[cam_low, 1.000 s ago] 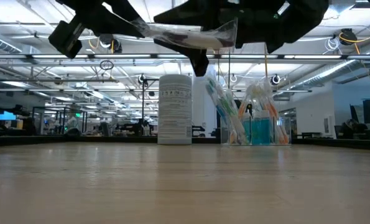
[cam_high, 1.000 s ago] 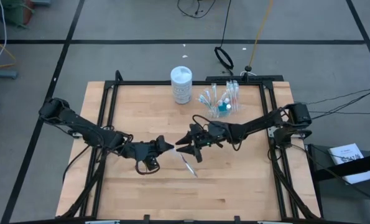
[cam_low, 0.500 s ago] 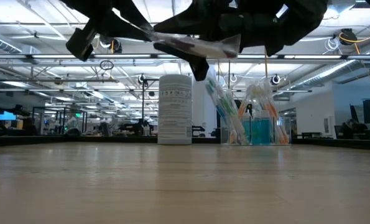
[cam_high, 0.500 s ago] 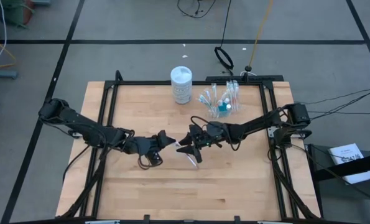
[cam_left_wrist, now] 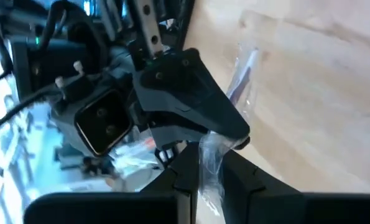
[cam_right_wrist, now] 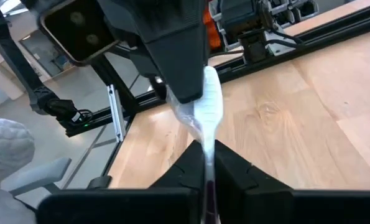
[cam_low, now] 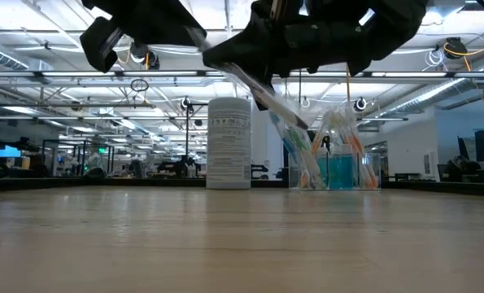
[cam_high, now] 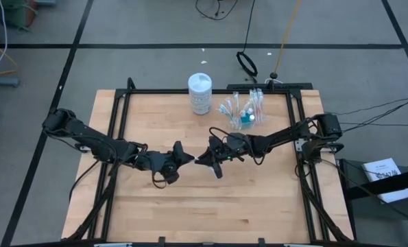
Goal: Pick & Place toothbrushing station
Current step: Put the white and purple toothbrush into the transparent mesh organizer
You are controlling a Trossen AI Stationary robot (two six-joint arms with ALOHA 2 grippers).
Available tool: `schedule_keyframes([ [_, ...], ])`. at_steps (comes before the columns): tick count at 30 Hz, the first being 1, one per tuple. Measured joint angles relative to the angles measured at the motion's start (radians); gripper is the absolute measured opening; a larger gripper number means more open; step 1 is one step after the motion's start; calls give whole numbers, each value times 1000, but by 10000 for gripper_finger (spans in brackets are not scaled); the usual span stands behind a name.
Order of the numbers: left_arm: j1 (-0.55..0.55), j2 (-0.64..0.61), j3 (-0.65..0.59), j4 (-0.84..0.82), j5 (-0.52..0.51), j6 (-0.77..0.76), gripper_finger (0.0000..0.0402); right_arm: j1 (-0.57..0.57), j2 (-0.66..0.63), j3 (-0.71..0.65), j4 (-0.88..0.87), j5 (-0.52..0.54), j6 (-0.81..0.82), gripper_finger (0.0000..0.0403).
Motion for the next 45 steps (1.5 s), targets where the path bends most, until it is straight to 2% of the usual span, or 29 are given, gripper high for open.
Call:
schedule_keyframes([
  [4, 2, 1, 0, 2, -5, -118, 44, -13, -1, 1, -8, -1, -1, 14],
  [7, 2, 1, 0, 6, -7, -195, 60, -18, -15, 1, -32, -1, -16, 8],
  [11, 2, 1, 0, 5, -8, -275, 100, -25, -55, 1, -115, 7, -73, 10],
  [15, 2, 1, 0, 1, -9, -359, 149, -38, -129, 1, -236, 71, -110, 13],
  [20, 2, 1, 0, -1, -32, -494, 196, -42, -272, 0, -467, 239, -205, 7],
  [23, 2, 1, 0, -13, -44, -558, 211, -33, -374, 0, -582, 399, -251, 11],
  [26, 2, 1, 0, -27, -45, -594, 215, -17, -462, -25, -620, 610, -326, 12],
  [29, 2, 1, 0, -25, -44, -634, 216, -25, -533, -122, -512, 801, -393, 7],
  [32, 3, 1, 0, -24, -44, -655, 216, -75, -571, -266, -210, 866, -500, 8],
  [35, 3, 1, 0, -17, -44, -655, 216, -150, -562, -415, 182, 837, -566, 10],
  [38, 3, 1, 0, -15, -44, -656, 216, -235, -514, -538, 453, 771, -614, 8],
  [42, 10, 1, 0, -7, -41, -645, 216, -321, -418, -600, 712, 573, -590, 7],
  [45, 23, 1, 0, 9, -36, -619, 216, -358, -325, -578, 762, 524, -581, 8],
])
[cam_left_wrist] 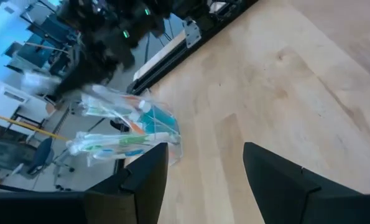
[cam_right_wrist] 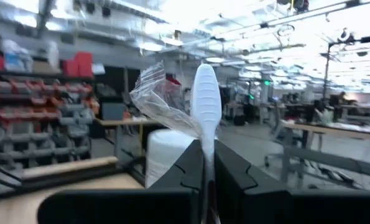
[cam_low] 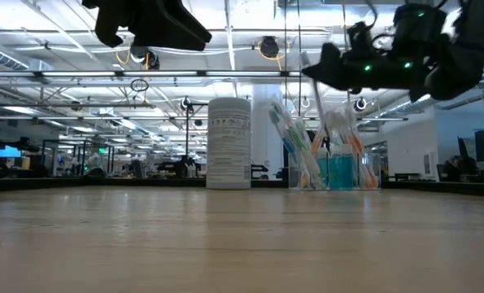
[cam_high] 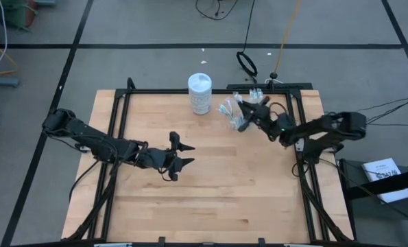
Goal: Pick & Place toothbrushing station
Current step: Put the white and purple toothbrush into the transparent mesh organizer
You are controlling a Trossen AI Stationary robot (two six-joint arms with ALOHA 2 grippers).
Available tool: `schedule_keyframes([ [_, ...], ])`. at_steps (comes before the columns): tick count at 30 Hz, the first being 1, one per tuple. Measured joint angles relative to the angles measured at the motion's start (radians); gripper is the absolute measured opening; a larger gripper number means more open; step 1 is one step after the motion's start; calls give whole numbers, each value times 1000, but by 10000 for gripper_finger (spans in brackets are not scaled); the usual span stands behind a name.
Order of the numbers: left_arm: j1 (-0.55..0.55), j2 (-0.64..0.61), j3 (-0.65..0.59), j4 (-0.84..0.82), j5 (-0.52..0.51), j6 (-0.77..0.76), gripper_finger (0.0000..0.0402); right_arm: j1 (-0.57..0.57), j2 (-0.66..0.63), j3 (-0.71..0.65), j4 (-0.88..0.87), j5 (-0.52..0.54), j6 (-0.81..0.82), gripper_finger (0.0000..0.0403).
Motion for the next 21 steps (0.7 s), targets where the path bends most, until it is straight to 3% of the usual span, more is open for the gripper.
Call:
schedule_keyframes([
  [10, 41, 0, 0, 20, 3, -3, 216, -35, 250, 119, 18, 27, 36, 8],
  [17, 53, 0, 0, 22, 5, -103, 216, -14, 260, 74, 23, 212, 68, 8],
  [21, 52, 0, 0, 22, 4, -150, 216, 16, 254, 34, 23, 245, 72, 8],
])
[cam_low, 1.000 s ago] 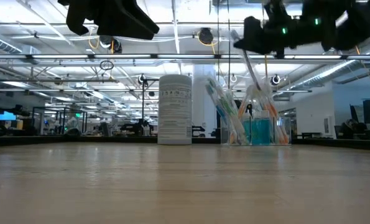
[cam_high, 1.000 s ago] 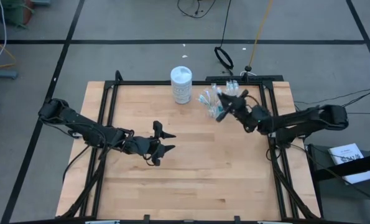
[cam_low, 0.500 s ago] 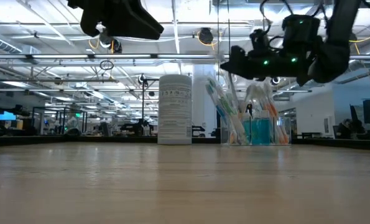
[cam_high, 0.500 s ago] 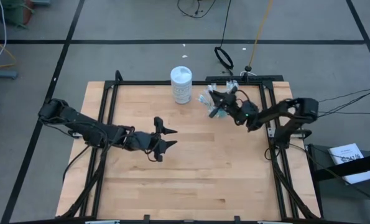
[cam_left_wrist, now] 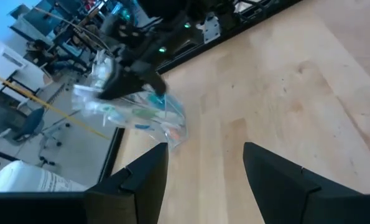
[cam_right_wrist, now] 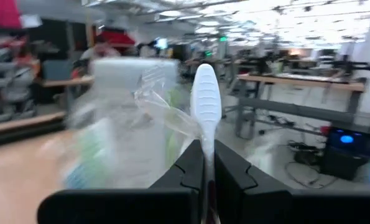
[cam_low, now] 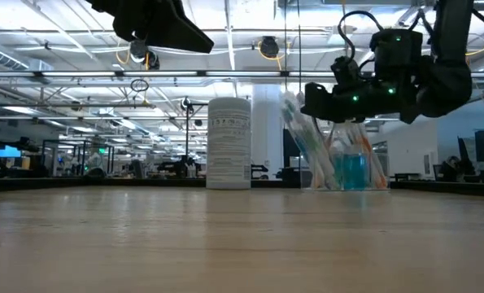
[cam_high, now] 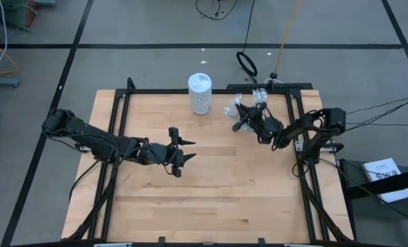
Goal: Pick & Place toothbrushing station
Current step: Put the white and purple toothbrush into the transparent mesh organizer
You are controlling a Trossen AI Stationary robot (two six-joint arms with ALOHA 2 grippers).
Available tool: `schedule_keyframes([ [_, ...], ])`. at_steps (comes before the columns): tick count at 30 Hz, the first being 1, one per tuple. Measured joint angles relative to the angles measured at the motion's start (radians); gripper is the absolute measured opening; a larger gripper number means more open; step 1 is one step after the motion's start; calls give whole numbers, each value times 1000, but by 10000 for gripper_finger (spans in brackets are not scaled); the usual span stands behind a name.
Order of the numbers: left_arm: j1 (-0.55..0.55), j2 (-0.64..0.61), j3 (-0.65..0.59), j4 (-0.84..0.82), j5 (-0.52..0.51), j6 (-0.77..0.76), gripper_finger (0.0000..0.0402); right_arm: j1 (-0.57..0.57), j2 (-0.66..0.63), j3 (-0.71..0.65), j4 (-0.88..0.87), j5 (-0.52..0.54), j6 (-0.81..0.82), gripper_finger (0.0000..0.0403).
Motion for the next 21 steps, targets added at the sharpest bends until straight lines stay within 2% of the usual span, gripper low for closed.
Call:
schedule_keyframes([
  [3, 1, 0, 0, 8, -10, 0, 216, 37, 0, -22, -20, 2, -15, 8],
  [7, 1, 0, 0, 19, -71, -40, 216, 59, 0, -39, -37, 57, -30, 12],
  [13, 1, 0, 0, 21, -89, -83, 216, 70, 0, -59, -37, 176, 83, 33],
  [21, 1, 0, 0, 22, -89, -102, 216, 138, 0, -88, -47, 185, 99, 62],
])
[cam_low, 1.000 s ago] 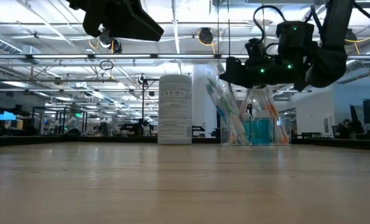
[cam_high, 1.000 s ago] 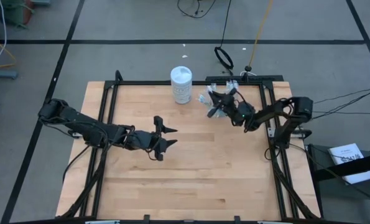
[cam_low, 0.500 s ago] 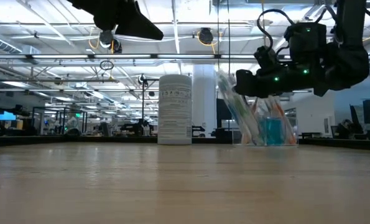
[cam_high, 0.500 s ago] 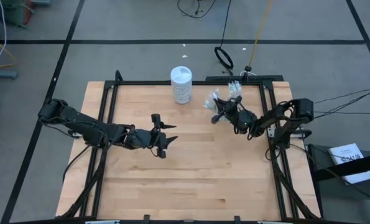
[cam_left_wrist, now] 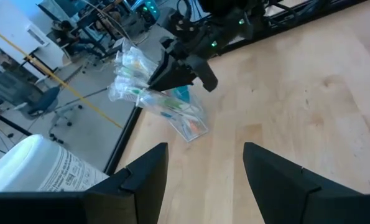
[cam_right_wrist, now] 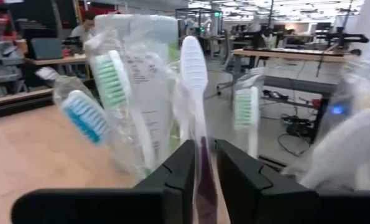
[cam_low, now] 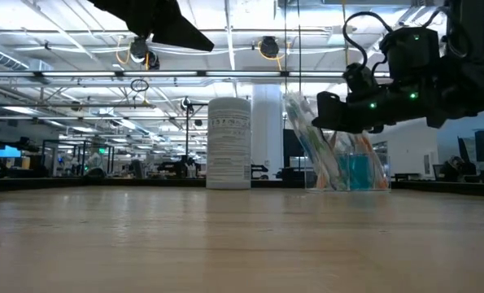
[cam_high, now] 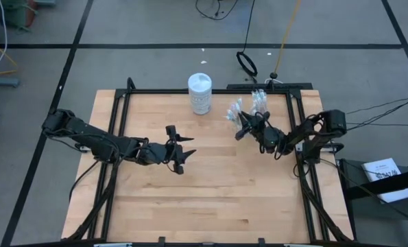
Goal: Pick & Place toothbrushing station
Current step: Put the white and purple toothbrush into the transparent mesh organizer, then return to Home Position
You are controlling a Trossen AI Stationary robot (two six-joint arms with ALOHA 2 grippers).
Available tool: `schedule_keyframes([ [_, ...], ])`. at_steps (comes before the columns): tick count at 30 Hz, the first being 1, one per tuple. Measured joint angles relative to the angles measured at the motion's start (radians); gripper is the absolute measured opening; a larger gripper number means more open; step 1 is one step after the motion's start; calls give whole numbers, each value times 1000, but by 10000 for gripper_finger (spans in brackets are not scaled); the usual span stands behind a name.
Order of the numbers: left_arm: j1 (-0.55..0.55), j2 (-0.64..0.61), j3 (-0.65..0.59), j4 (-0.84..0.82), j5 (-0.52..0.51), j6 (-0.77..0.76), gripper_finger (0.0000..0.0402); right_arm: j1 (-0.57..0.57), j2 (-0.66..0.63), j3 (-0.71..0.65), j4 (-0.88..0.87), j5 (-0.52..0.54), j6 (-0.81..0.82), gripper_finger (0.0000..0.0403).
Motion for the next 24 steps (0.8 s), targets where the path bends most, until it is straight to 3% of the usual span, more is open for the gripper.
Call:
schedule_keyframes([
  [5, 0, 0, 0, 3, 0, -15, 216, 46, -12, -1, 29, 122, -59, 65],
  [11, -3, -22, 1, 11, -40, -78, 216, 118, -141, -1, 0, 124, -180, 66],
  [16, -18, -94, 2, -32, -81, -138, 216, 204, -312, -1, -168, 120, -203, 83],
  [19, -30, -172, -2, -117, -63, -176, 216, 269, -442, -1, -313, 41, -197, 98],
  [24, -46, -344, 0, -284, -42, -208, 216, 363, -712, -1, -659, -230, -165, 95],
])
